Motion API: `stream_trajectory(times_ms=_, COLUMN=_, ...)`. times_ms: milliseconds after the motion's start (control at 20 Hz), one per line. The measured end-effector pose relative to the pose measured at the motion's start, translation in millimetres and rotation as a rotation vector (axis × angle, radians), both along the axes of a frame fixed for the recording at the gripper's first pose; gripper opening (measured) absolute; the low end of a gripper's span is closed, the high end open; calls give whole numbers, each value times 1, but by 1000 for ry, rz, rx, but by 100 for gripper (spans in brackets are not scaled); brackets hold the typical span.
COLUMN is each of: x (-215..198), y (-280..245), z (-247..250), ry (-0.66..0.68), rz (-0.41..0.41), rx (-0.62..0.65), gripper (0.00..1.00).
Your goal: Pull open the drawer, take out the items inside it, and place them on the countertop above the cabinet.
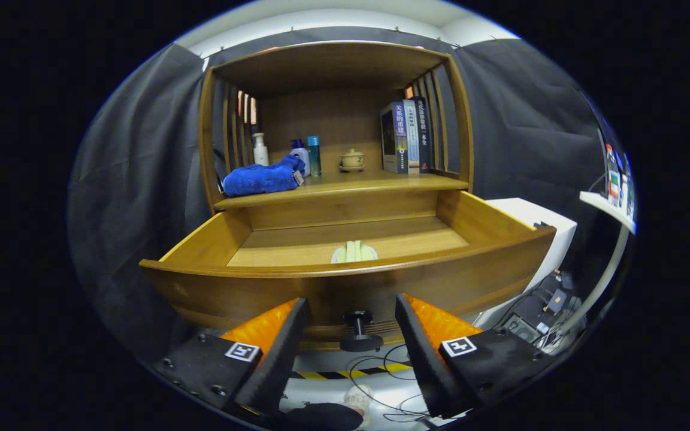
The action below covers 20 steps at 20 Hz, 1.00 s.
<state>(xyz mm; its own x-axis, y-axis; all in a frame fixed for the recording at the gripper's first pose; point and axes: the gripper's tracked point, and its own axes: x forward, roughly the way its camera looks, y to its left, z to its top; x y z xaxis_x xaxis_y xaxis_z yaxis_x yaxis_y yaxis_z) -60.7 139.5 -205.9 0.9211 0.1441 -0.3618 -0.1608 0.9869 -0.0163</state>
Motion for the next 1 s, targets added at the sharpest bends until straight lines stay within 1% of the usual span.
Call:
stream_trajectory(times_ms=100, x=-1, y=-2, z=20, ry=-24, rz=13, rx=-6, gripper=98)
stream_trajectory(times_ms=300, x=5, y=1, z=59, ry=-29, rz=53, rx=49, gripper=98)
stream_trajectory(times_ms=450, x=24, y=4, z=81, ry=-17, rz=75, rx=112, gripper=97)
stream_trajectory(times_ms=500, x=33, y=3, z=86, ry=-3, rz=68, rx=131, gripper=97)
stream_trajectory(times_ms=650, x=65, y=4, z=89, ry=70, rz=73, rx=157, gripper=98)
stream_trajectory(times_ms=850, x=126, y=9, z=75, ry=157, rz=111, rx=99, gripper=98)
stream_trajectory(times_ms=1000, x=157, y=20, z=41, ry=317, rz=161, rx=56, gripper=98)
